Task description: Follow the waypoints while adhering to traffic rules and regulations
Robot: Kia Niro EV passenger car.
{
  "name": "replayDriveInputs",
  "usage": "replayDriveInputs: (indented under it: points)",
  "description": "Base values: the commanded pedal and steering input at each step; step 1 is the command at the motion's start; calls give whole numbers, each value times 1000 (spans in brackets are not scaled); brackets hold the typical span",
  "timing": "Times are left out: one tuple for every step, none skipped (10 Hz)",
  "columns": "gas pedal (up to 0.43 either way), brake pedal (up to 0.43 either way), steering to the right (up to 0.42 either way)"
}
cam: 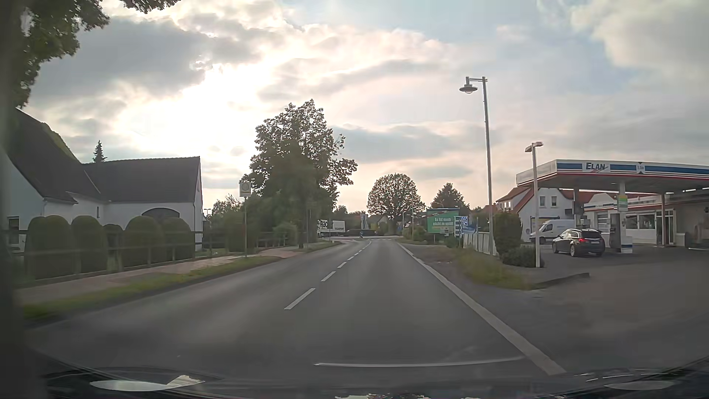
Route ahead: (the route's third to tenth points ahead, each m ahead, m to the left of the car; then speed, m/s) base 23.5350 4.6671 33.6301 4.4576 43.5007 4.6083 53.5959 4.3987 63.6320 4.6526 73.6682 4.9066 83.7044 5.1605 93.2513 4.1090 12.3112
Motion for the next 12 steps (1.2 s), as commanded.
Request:
replayDriveInputs:
  points:
    - [110, 0, 0]
    - [110, 0, 0]
    - [110, 0, 1]
    - [98, 0, 1]
    - [0, 0, 0]
    - [0, 0, 0]
    - [0, 0, 0]
    - [0, 0, 0]
    - [0, 0, 0]
    - [0, 0, 0]
    - [0, 0, 1]
    - [0, 0, 1]
